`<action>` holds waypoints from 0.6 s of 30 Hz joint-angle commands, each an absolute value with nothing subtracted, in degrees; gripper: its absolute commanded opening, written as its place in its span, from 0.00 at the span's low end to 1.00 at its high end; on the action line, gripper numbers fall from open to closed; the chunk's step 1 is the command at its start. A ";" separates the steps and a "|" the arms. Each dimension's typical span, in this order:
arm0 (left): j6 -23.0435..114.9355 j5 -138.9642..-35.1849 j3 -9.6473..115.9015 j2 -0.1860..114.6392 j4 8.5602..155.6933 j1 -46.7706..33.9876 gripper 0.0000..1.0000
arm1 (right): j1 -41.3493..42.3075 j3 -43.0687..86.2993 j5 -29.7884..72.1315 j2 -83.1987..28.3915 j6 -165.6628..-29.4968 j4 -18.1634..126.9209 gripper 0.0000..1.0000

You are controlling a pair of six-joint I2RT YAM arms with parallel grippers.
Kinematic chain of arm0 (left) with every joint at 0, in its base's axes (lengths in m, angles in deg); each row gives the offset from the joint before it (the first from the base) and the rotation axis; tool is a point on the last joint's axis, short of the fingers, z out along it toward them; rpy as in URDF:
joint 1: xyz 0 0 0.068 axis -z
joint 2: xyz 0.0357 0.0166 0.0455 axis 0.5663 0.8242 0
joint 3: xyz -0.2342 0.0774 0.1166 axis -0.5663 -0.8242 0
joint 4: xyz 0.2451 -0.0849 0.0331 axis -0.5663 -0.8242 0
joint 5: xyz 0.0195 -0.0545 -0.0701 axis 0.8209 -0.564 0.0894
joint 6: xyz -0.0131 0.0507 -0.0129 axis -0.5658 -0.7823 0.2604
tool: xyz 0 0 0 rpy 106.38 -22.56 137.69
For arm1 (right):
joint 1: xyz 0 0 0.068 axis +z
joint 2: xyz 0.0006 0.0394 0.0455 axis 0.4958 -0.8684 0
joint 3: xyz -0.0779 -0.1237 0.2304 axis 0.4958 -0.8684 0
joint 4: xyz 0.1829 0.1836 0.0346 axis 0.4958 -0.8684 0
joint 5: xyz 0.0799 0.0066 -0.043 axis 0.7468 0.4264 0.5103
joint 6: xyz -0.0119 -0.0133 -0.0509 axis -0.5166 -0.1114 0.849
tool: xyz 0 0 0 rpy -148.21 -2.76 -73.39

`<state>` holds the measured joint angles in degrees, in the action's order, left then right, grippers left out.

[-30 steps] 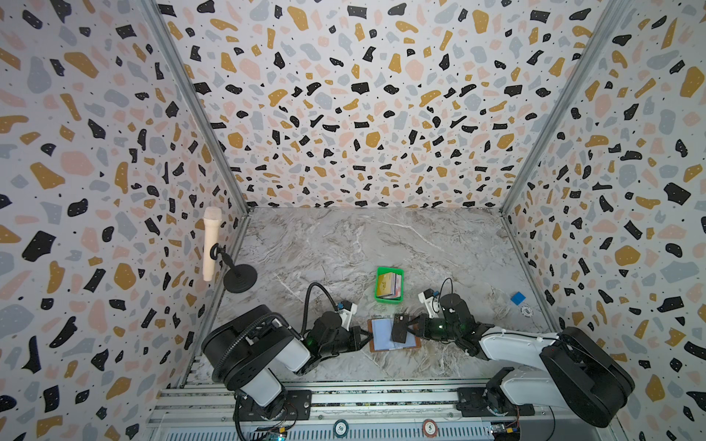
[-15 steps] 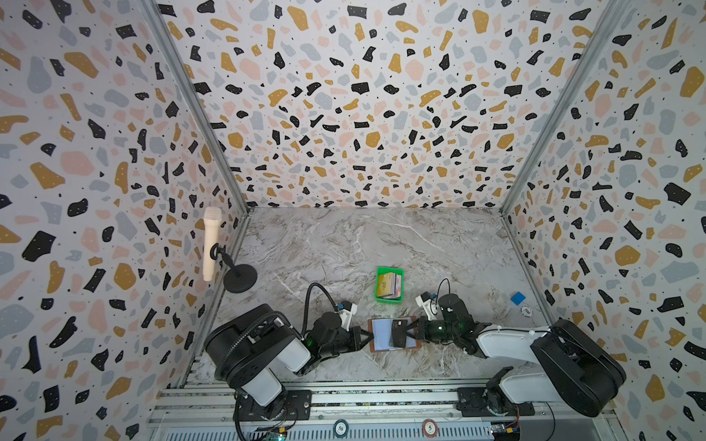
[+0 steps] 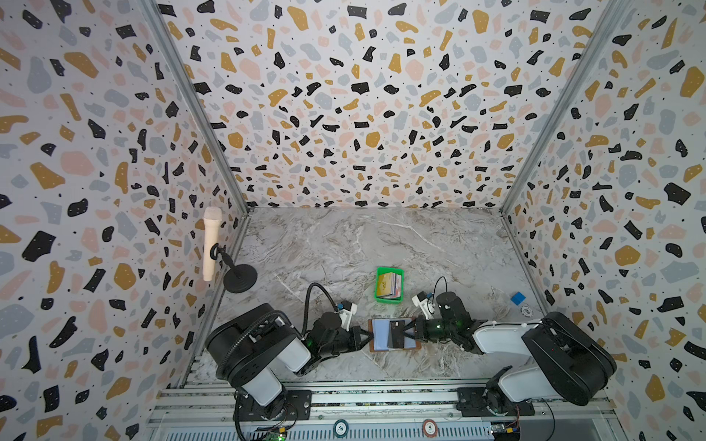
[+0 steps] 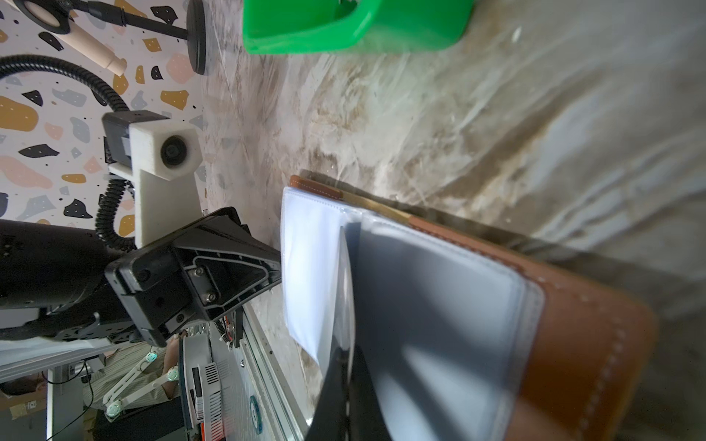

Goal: Insert credit cards into a card holder
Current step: Insert the credit card into the card slot.

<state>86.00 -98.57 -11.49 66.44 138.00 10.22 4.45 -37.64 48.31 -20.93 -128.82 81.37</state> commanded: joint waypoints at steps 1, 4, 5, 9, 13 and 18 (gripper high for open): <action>85.60 -99.34 -12.76 68.10 135.60 10.60 0.00 | 4.66 -36.53 48.46 -22.00 -127.13 79.27 0.00; 85.59 -99.27 -12.68 68.10 135.53 10.60 0.00 | 4.67 -36.09 48.81 -22.64 -126.75 79.17 0.00; 85.66 -99.33 -12.68 68.19 135.62 10.60 0.00 | 4.69 -35.90 48.94 -22.94 -126.59 79.10 0.00; 85.59 -99.44 -12.51 68.45 135.67 10.60 0.00 | 4.88 -35.02 49.12 -24.36 -126.09 79.09 0.00; 85.64 -99.43 -12.51 68.65 135.59 10.60 0.00 | 5.37 -33.96 49.12 -26.68 -125.67 79.19 0.00; 85.60 -99.37 -12.49 68.66 135.52 10.60 0.00 | 6.61 -31.93 48.32 -29.59 -125.28 78.88 0.00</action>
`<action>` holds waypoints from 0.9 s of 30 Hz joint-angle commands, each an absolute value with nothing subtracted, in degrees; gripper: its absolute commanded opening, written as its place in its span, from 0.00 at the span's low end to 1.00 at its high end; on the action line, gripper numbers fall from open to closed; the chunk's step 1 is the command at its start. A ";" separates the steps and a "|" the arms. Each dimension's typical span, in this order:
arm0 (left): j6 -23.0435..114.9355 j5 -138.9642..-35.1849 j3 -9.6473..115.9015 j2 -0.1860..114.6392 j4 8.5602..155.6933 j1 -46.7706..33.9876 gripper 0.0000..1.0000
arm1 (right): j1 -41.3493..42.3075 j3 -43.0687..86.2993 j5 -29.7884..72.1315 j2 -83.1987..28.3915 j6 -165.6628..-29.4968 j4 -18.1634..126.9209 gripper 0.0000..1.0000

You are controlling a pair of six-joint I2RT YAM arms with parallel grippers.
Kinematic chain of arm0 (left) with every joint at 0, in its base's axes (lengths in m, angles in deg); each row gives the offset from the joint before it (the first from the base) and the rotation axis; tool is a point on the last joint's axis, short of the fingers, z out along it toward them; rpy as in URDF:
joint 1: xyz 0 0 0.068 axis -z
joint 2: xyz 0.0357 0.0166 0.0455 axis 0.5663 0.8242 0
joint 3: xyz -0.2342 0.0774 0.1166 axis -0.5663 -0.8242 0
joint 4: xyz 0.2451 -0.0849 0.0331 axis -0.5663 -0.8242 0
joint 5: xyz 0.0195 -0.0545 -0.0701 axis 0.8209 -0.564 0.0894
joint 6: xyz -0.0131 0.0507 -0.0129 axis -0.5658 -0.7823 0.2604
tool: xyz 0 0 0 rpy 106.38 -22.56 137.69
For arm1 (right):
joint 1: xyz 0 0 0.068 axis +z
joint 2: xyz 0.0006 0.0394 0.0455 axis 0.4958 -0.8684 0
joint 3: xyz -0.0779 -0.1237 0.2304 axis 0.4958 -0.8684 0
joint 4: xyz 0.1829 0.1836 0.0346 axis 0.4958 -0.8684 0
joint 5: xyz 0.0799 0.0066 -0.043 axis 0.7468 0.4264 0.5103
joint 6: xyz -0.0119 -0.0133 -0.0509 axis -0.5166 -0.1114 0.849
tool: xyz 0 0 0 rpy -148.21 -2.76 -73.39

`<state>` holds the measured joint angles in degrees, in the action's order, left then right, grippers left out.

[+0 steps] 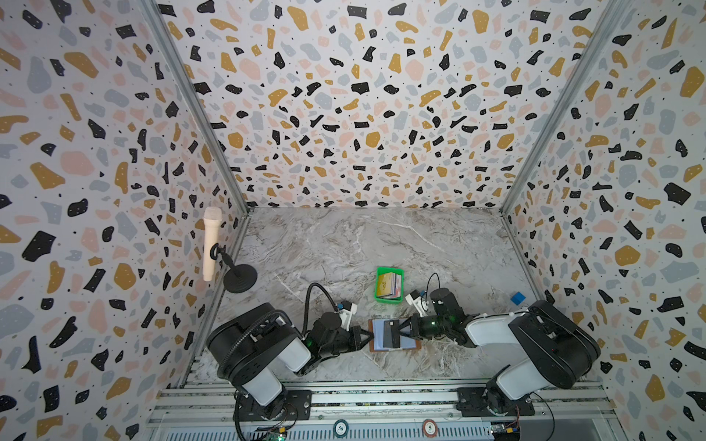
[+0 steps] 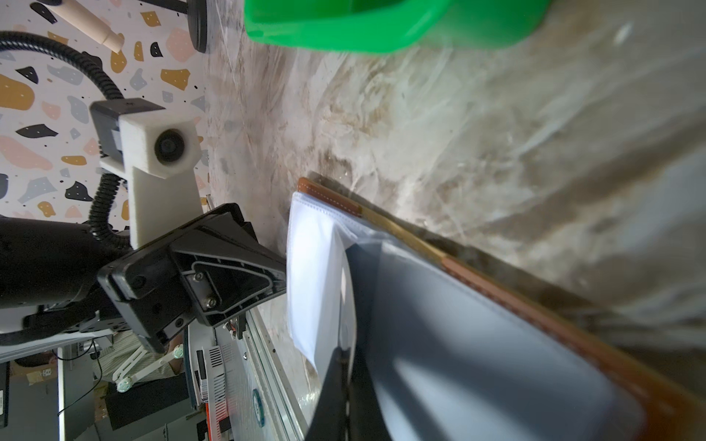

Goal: Insert credit cards into a card holder
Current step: Insert the credit card into the card slot.

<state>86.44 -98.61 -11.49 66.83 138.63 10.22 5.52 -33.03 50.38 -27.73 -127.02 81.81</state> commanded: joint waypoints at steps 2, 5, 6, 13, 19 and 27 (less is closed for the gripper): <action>85.61 -99.21 -12.51 68.71 135.57 10.60 0.00 | 7.06 -31.06 47.79 -30.53 -124.93 78.33 0.03; 85.59 -99.25 -12.51 68.81 135.58 10.60 0.00 | 7.38 -30.52 47.08 -30.53 -124.54 77.30 0.12; 85.59 -99.16 -12.59 68.76 135.55 10.60 0.00 | 7.44 -30.51 46.90 -30.10 -124.40 77.12 0.16; 85.77 -99.11 -12.61 68.90 135.57 10.60 0.00 | 9.17 -29.74 38.16 -21.93 -121.27 69.01 0.39; 85.20 -98.72 -12.68 65.72 133.58 9.45 0.00 | 11.19 -29.63 31.20 -17.28 -120.89 64.30 0.52; 82.57 -96.65 -9.17 60.39 126.11 9.32 0.00 | 13.10 -27.26 21.80 -12.33 -118.81 57.08 0.59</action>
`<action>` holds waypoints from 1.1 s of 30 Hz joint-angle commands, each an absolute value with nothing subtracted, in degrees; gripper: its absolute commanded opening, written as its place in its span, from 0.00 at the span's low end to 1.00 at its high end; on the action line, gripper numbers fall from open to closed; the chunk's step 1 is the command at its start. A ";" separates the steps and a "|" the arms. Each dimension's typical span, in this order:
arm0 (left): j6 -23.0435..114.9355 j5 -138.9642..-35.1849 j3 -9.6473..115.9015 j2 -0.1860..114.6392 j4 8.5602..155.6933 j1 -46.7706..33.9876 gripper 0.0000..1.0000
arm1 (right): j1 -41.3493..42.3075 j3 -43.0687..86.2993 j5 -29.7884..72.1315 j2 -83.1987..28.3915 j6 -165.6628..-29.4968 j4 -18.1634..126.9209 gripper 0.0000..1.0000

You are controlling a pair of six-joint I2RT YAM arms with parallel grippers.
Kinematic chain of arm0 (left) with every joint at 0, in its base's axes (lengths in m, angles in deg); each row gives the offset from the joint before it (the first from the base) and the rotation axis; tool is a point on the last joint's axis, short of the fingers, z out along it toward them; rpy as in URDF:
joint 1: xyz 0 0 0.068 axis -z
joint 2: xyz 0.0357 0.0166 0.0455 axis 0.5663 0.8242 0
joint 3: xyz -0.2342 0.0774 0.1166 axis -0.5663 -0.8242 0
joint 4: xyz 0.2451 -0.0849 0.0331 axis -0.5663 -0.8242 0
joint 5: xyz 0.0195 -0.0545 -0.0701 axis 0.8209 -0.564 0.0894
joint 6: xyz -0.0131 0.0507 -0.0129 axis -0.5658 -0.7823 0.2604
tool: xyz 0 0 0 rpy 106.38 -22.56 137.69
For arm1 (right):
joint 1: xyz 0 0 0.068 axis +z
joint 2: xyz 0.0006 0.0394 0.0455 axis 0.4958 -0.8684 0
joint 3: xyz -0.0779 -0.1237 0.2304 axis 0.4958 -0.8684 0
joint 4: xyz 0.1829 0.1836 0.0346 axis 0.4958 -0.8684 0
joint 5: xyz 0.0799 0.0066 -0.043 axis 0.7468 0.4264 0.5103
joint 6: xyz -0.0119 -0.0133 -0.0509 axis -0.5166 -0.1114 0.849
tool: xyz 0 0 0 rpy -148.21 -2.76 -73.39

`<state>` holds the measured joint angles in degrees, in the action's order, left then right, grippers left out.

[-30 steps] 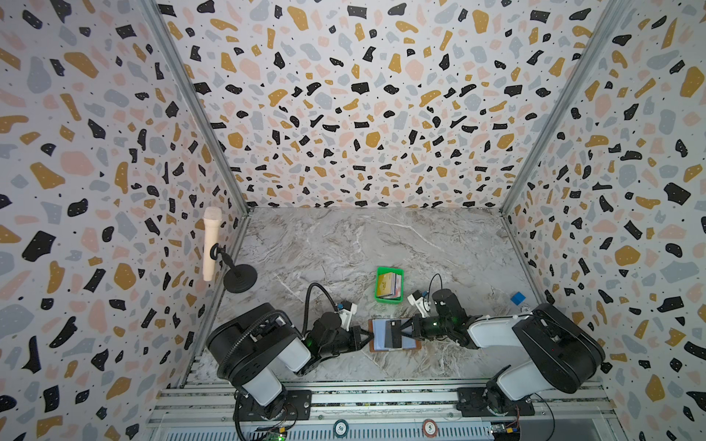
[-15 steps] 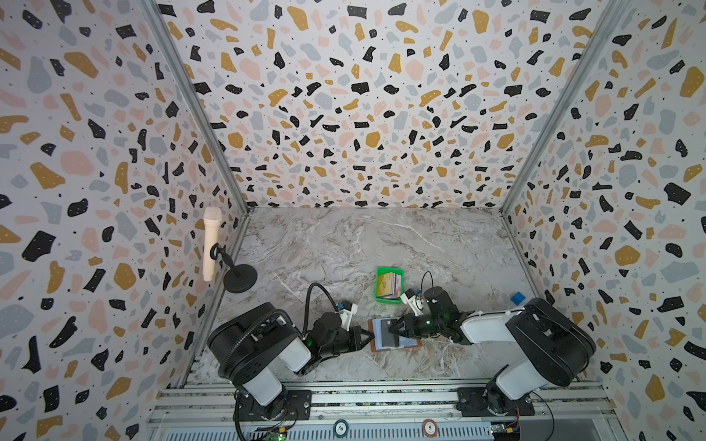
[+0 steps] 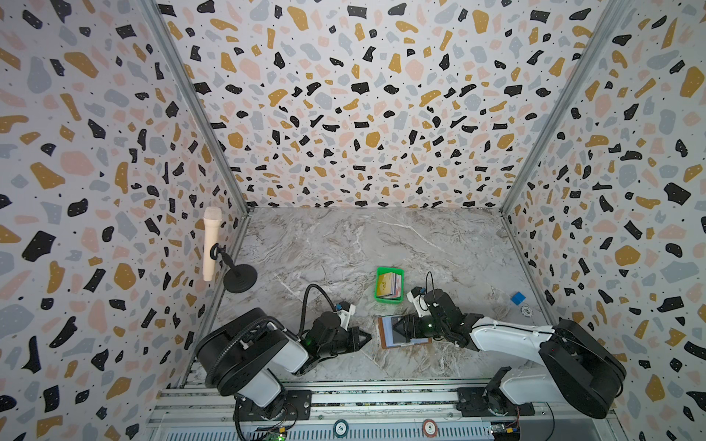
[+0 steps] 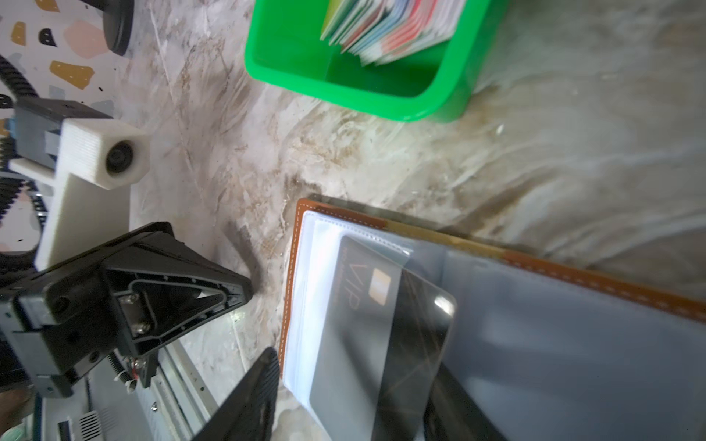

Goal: Insert credit cards into a card holder
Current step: Insert the credit card into the card slot.

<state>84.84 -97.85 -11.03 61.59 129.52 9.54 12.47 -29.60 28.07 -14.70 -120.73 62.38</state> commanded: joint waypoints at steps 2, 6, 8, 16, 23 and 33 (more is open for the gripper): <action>82.10 -96.67 -7.95 60.53 125.29 9.50 0.00 | 13.17 -26.56 19.53 -11.41 -117.81 54.91 0.60; 81.56 -96.65 -5.74 61.37 124.41 9.86 0.00 | 13.17 -25.09 16.55 -10.80 -115.75 51.48 0.62; 81.48 -96.86 -4.98 61.68 124.17 9.98 0.00 | 13.17 -24.16 14.45 -10.93 -114.39 49.50 0.62; 80.79 -97.04 -3.55 62.97 123.27 10.25 0.00 | 12.20 -22.94 13.66 -14.21 -111.66 49.00 0.34; 80.62 -97.84 -1.73 65.17 123.45 11.35 0.00 | 12.45 -23.35 12.07 -16.01 -111.21 48.33 0.15; 80.76 -98.72 -0.99 68.91 124.01 12.07 0.00 | 16.62 -22.51 13.50 -19.36 -112.19 49.71 0.08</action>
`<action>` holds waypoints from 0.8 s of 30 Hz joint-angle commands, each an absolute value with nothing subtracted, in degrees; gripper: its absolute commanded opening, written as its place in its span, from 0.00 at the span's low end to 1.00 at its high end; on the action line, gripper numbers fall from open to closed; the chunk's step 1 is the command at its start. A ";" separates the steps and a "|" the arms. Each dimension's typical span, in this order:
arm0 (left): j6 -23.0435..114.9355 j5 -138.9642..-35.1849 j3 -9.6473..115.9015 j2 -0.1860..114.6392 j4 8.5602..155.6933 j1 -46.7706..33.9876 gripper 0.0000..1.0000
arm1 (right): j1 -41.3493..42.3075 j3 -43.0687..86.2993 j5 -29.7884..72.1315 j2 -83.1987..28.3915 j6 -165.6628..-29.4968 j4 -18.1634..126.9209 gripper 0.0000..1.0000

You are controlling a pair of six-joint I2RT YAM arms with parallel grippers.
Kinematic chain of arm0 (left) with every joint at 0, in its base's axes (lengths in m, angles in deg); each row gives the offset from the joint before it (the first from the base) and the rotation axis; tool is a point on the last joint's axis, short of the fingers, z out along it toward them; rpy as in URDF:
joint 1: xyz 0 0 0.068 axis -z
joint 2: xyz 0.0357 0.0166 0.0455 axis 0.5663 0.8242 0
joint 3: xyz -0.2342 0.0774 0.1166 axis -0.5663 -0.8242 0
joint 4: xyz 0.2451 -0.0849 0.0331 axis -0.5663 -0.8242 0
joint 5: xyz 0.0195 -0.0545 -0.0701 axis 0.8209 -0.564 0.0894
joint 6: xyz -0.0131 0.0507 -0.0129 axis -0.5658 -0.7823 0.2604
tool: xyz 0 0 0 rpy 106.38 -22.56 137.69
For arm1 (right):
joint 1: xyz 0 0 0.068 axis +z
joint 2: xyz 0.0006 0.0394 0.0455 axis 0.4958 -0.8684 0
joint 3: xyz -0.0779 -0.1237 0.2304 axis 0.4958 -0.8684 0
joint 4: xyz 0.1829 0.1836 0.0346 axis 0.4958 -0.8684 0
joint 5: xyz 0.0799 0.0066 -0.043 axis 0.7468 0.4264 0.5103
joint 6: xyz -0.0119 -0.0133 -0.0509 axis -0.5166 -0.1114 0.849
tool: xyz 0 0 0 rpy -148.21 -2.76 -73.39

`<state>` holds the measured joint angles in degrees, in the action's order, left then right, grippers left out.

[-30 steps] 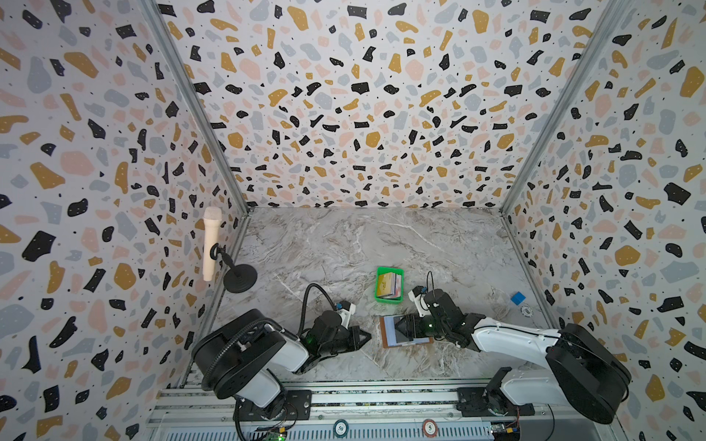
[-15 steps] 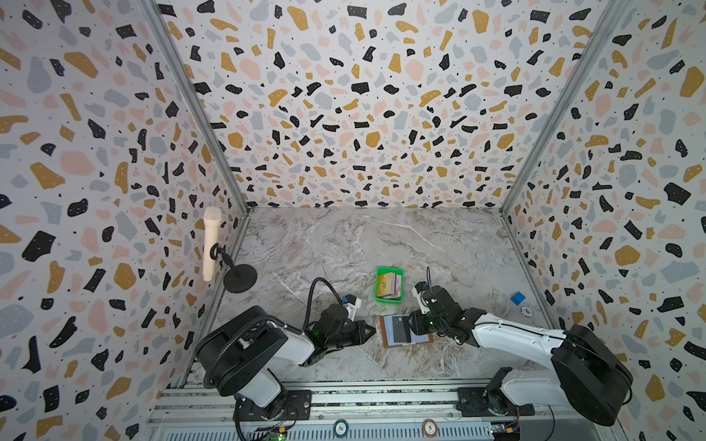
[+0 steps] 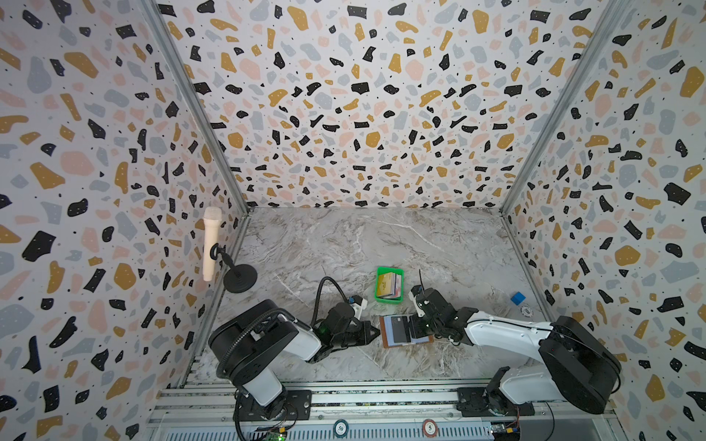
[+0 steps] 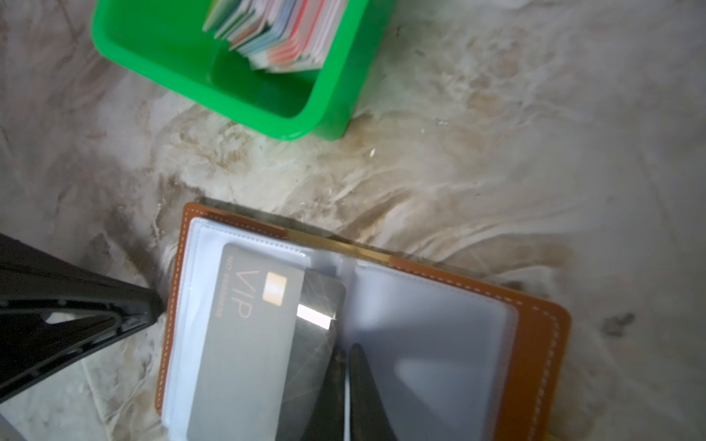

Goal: Insert credit cards into a card holder
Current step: Insert the credit card into the card slot.

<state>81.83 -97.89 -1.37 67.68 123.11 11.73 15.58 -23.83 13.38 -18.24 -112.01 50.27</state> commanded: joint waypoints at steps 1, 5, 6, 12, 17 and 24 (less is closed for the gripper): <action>80.76 -98.75 -1.15 69.06 124.00 12.09 0.00 | 17.11 -22.49 13.94 -19.65 -112.34 50.20 0.07; 80.84 -98.74 -1.87 68.70 124.04 12.09 0.00 | 19.57 -21.31 14.93 -20.97 -112.71 51.18 0.06; 80.87 -98.64 -2.17 68.43 123.99 12.09 0.00 | 20.19 -20.90 15.04 -21.08 -112.72 51.25 0.06; 81.17 -97.95 -3.41 67.79 123.62 11.71 0.00 | 21.96 -19.84 15.67 -20.78 -113.15 51.11 0.06; 81.55 -97.74 -6.02 64.40 122.65 10.40 0.00 | 21.85 -18.72 9.80 -14.81 -111.87 45.04 0.17; 81.53 -96.92 -6.31 59.25 120.54 10.51 0.00 | 13.84 -19.10 6.66 -4.19 -108.06 37.31 0.49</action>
